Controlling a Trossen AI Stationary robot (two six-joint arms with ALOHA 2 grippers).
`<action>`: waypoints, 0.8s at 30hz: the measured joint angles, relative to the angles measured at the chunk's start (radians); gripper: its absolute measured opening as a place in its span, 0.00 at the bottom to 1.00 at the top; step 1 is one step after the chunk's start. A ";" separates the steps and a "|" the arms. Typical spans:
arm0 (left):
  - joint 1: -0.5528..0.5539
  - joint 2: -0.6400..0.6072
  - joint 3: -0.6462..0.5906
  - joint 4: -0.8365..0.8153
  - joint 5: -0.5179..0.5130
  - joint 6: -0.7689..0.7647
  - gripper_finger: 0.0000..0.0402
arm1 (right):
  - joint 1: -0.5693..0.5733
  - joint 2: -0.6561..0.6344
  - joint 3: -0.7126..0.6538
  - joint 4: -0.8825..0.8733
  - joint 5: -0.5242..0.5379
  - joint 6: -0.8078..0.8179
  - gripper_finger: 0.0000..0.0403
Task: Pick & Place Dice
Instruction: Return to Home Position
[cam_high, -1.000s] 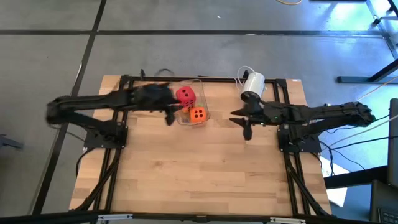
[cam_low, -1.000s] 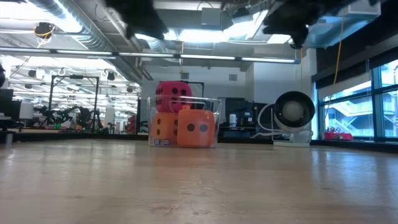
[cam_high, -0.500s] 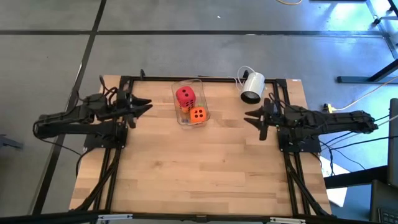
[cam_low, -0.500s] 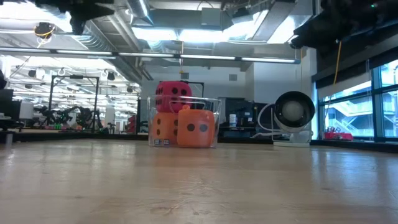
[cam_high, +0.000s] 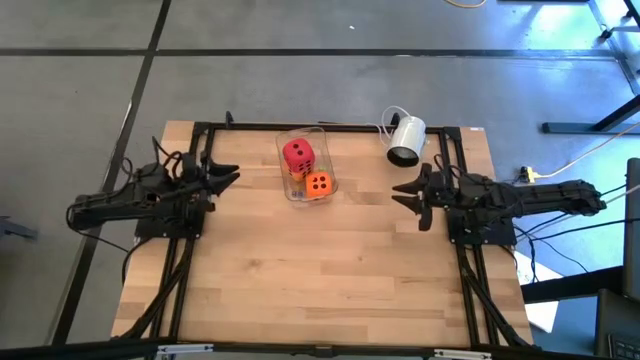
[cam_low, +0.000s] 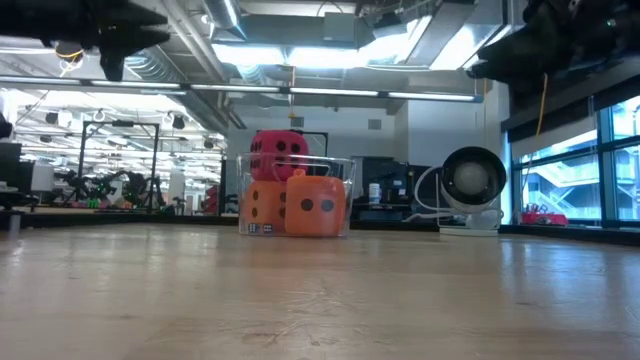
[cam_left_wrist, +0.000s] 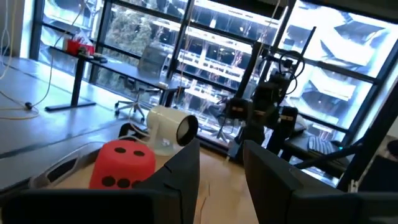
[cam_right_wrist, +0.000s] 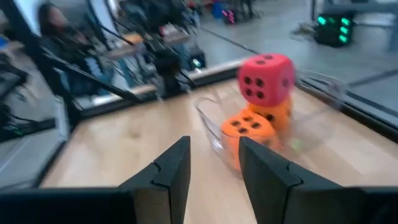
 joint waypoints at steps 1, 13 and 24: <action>0.000 -0.011 -0.018 0.011 0.000 0.007 0.29 | 0.000 -0.003 -0.022 0.041 -0.010 0.000 0.34; 0.001 -0.098 -0.112 -0.009 -0.025 0.005 0.28 | -0.025 -0.096 -0.230 0.307 -0.009 0.060 0.34; 0.001 -0.098 -0.090 -0.040 0.001 0.000 0.29 | -0.085 -0.317 -0.310 0.243 -0.075 0.077 0.34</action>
